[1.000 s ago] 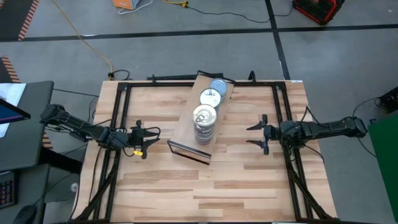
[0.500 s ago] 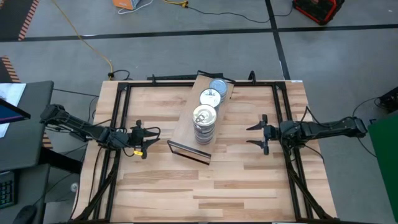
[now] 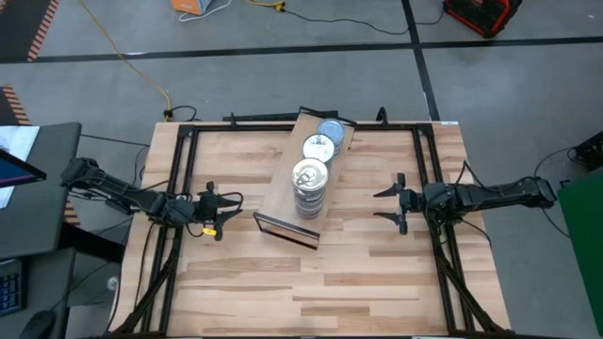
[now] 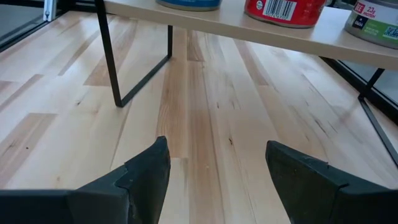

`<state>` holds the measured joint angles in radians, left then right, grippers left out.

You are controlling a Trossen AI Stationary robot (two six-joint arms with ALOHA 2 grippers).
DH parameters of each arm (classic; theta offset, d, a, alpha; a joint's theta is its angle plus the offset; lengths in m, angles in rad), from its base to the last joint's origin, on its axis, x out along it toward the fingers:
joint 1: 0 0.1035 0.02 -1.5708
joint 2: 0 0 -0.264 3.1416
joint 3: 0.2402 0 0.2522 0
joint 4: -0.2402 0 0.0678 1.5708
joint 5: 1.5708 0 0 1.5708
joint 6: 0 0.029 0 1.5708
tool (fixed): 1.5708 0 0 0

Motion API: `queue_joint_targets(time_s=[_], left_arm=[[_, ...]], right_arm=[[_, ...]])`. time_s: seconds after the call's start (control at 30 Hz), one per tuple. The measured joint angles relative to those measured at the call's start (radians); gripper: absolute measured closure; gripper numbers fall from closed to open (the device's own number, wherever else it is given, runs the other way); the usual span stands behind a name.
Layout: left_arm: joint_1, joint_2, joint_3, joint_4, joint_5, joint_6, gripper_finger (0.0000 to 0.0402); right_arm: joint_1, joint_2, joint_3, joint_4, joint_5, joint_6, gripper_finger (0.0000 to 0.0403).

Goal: Stack canned seafood by type on shelf
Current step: Return to Home Position

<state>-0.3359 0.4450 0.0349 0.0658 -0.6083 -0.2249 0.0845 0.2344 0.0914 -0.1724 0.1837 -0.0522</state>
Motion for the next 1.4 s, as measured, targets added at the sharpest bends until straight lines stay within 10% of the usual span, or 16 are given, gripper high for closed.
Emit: queue_joint_targets(time_s=[1.4], left_arm=[[0.0, -0.288, -0.028, 0.021, 0.0, 0.0, 0.0299]], right_arm=[[0.0, 0.0, 0.001, -0.015, 0.0, 0.0, 0.011]])
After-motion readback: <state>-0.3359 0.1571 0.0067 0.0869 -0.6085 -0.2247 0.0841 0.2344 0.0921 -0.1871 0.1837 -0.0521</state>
